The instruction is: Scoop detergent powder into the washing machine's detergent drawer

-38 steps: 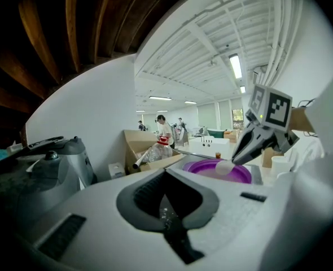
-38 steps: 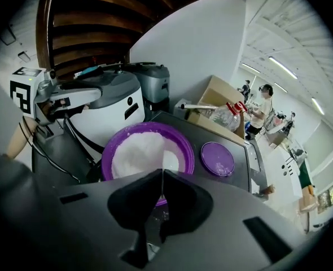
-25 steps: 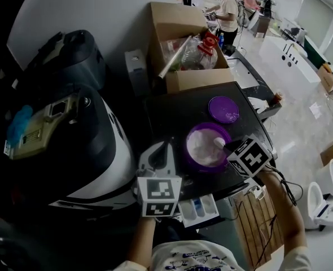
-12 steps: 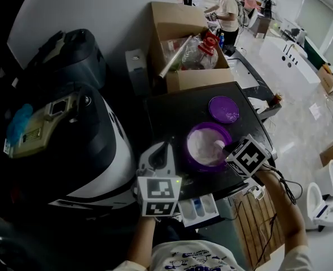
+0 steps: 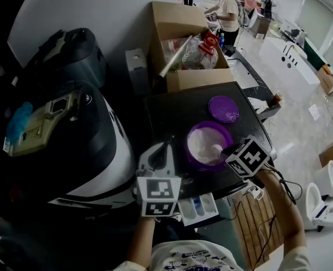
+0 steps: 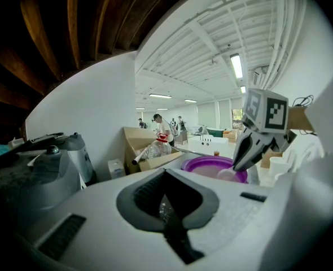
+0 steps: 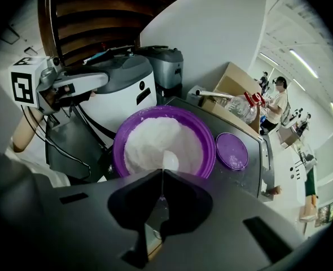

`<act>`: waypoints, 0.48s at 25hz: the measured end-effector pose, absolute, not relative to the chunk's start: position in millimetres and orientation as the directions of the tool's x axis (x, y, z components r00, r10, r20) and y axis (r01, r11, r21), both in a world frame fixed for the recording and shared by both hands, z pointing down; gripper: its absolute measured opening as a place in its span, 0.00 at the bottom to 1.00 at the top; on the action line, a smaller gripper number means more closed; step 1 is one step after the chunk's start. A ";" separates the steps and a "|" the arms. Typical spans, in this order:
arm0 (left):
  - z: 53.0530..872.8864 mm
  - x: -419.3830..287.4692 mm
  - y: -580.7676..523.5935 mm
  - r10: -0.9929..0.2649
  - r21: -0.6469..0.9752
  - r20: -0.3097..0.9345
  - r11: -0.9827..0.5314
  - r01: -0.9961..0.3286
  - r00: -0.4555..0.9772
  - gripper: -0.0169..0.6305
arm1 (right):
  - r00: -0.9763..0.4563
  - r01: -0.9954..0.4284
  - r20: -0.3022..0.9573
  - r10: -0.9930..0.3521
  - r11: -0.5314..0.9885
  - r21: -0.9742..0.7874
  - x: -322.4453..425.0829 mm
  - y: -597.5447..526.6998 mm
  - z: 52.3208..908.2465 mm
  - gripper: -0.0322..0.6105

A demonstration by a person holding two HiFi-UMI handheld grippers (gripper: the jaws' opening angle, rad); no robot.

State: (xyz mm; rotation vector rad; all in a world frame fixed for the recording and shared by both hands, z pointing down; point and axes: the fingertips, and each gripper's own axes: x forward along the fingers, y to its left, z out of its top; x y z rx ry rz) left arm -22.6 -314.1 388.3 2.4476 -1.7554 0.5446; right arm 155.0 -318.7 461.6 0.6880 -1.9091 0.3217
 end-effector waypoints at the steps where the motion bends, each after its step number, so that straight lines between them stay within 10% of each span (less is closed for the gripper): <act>1: 387.9 -22.9 -313.6 -0.902 -0.139 0.330 -0.339 -0.930 0.280 0.03 | -0.309 -0.594 0.899 -0.311 0.801 0.073 153.5 -317.2 461.5 0.08; 12: 387.4 -31.2 -309.0 -0.905 -0.143 0.332 -0.327 -0.934 0.266 0.03 | -0.370 -0.638 0.877 -0.307 0.770 0.000 148.2 -316.2 463.3 0.08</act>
